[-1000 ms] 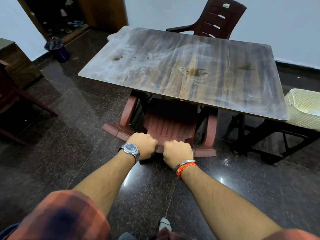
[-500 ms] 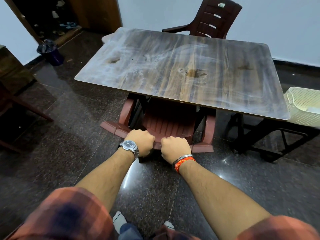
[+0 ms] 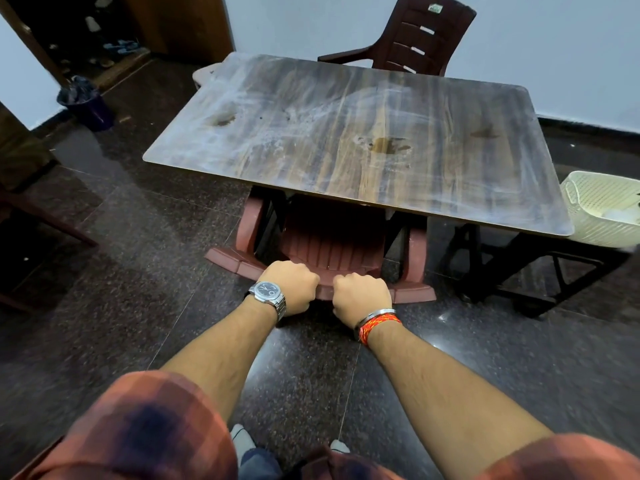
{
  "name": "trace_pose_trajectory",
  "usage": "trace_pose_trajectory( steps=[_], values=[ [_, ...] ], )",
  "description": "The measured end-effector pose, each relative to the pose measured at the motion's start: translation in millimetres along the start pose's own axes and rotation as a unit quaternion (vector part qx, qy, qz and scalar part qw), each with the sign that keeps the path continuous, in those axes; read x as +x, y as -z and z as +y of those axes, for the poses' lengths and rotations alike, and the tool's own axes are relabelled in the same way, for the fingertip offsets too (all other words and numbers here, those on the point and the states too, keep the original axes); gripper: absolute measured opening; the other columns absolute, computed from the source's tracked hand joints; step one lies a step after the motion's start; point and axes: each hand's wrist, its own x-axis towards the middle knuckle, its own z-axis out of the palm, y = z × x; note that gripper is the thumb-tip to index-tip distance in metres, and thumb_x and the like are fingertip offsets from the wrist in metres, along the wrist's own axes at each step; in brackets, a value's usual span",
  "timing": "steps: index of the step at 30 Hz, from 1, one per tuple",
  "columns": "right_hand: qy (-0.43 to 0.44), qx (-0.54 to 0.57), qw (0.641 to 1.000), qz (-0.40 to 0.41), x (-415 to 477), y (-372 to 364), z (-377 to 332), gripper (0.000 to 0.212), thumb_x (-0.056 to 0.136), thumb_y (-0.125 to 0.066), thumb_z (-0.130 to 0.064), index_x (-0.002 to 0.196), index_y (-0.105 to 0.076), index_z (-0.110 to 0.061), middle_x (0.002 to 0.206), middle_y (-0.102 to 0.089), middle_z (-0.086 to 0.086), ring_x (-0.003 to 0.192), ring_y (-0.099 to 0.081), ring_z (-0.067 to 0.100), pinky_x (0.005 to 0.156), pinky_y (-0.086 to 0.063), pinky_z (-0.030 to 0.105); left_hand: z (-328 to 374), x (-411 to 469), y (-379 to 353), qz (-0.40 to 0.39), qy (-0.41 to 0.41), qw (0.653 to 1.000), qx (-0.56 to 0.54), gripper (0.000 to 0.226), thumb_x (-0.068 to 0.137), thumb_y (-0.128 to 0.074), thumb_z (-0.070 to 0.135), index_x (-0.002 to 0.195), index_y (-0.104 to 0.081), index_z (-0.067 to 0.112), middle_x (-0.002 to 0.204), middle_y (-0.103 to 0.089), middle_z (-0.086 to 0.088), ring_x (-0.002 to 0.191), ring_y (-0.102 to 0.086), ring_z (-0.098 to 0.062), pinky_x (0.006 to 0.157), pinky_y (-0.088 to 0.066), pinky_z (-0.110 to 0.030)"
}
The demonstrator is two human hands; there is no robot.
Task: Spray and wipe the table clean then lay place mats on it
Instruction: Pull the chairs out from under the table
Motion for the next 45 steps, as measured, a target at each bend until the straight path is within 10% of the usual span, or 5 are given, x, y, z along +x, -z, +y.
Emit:
trace_pose_trajectory(
  steps=[15,22,28,45],
  values=[
    [-0.059,-0.022,0.997,-0.043,-1.2,4.5,-11.2,0.028,0.086,-0.055,-0.025,0.11,-0.059,-0.012,0.11,-0.067,0.013,0.1,-0.064,0.037,0.075,-0.048,0.039,-9.1,-4.5,-2.3,0.029,-0.044,0.998,-0.041,0.019,0.083,-0.054,0.025,0.098,-0.061,0.016,0.103,-0.065,-0.008,0.091,-0.063,-0.033,0.067,-0.042,-0.035],
    [0.031,0.124,0.986,-0.106,12.4,16.2,-20.2,0.106,0.069,-0.042,-0.082,0.154,-0.018,-0.024,0.14,-0.054,0.003,0.132,-0.047,0.02,0.118,-0.02,0.047,-62.1,-27.9,-25.1,0.181,-0.115,0.958,-0.188,0.072,0.086,-0.031,0.07,0.123,-0.058,0.015,0.115,-0.067,-0.002,0.1,-0.065,-0.023,0.079,-0.053,-0.037],
    [0.023,0.156,0.985,0.071,92.8,20.2,-118.1,0.066,0.095,-0.046,-0.049,0.146,-0.037,-0.009,0.141,-0.049,0.014,0.13,-0.044,0.03,0.112,-0.032,0.038,-184.7,-62.1,-24.8,0.237,0.031,0.956,-0.173,0.065,0.09,-0.031,0.054,0.129,-0.056,0.008,0.129,-0.061,-0.009,0.111,-0.061,-0.028,0.093,-0.05,-0.039],
    [0.09,0.114,0.988,0.056,400.0,48.6,-341.8,0.067,0.093,-0.05,-0.039,0.147,-0.031,-0.005,0.154,-0.034,0.014,0.145,-0.026,0.027,0.121,-0.015,0.04,-517.5,-45.2,-89.0,0.117,0.247,0.946,-0.176,0.068,0.097,-0.036,0.052,0.151,-0.024,0.013,0.157,-0.028,-0.003,0.143,-0.028,-0.017,0.117,-0.014,-0.037]
  ],
)
